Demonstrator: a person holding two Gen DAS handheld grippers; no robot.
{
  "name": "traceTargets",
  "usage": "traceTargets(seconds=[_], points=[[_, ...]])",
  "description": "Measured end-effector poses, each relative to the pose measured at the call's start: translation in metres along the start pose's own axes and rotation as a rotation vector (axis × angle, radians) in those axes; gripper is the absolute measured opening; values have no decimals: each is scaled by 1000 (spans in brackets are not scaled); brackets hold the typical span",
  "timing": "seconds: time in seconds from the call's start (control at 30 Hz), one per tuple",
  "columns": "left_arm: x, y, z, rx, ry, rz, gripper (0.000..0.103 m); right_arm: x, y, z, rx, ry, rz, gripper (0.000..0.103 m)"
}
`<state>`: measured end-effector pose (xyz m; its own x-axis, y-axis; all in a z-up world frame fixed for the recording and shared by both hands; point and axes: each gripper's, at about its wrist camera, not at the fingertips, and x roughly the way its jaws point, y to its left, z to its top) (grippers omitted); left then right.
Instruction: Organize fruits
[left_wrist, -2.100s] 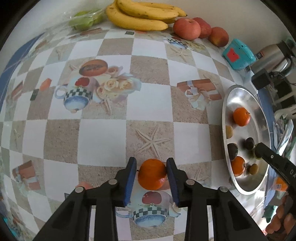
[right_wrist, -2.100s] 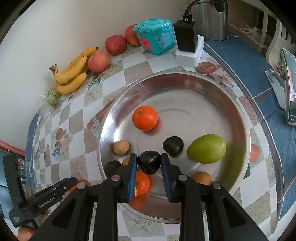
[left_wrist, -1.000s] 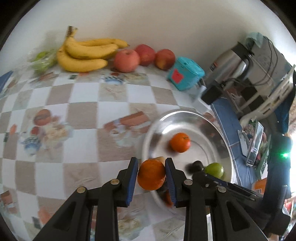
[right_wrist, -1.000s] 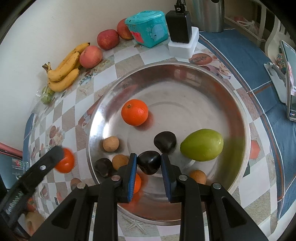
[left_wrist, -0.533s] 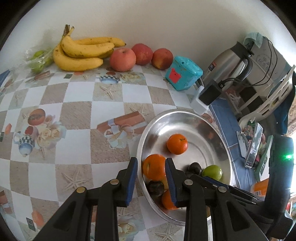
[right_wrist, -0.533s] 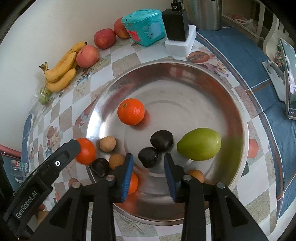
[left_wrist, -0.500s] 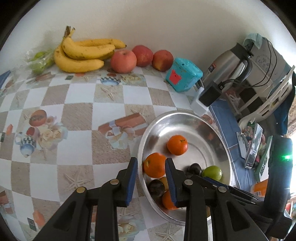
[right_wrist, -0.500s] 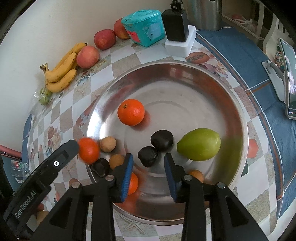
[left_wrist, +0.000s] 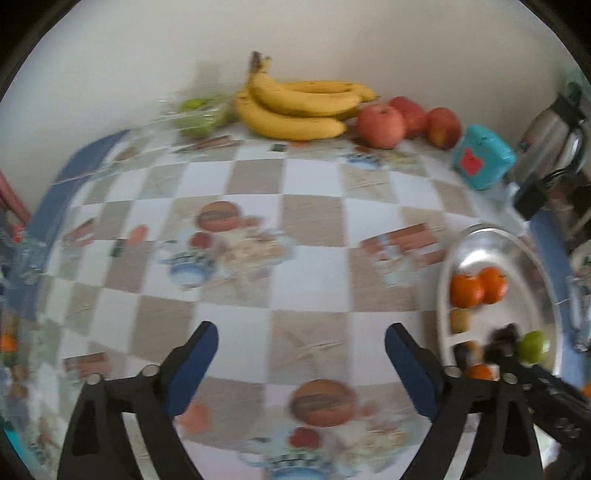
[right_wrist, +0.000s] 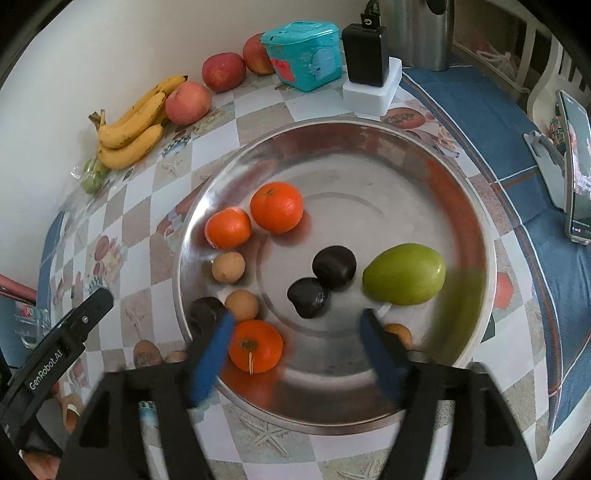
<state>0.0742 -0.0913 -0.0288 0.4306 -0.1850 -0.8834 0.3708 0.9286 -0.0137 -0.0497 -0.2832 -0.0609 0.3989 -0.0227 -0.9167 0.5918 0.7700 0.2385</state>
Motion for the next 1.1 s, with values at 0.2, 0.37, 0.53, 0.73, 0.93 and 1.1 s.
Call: traceTargets(seconds=[0.2, 0.37, 0.53, 0.73, 0.93, 1.1], points=[[-3, 10, -14, 34, 6, 93, 98, -3, 13, -17, -72, -26, -5, 92], [-19, 15, -23, 32, -22, 198, 98, -9, 20, -30, -91, -42, 3, 92], [-36, 20, -37, 59, -47, 270, 98, -8, 23, -42, -101, -32, 7, 92], [-42, 27, -61, 73, -3, 266, 98, -14, 22, -57, -102, -46, 2, 92], [-50, 35, -70, 46, -6, 249, 98, -19, 26, -69, -135, -54, -8, 92], [-57, 35, -74, 46, -21, 230, 98, -28, 25, -70, -137, -85, -5, 92]])
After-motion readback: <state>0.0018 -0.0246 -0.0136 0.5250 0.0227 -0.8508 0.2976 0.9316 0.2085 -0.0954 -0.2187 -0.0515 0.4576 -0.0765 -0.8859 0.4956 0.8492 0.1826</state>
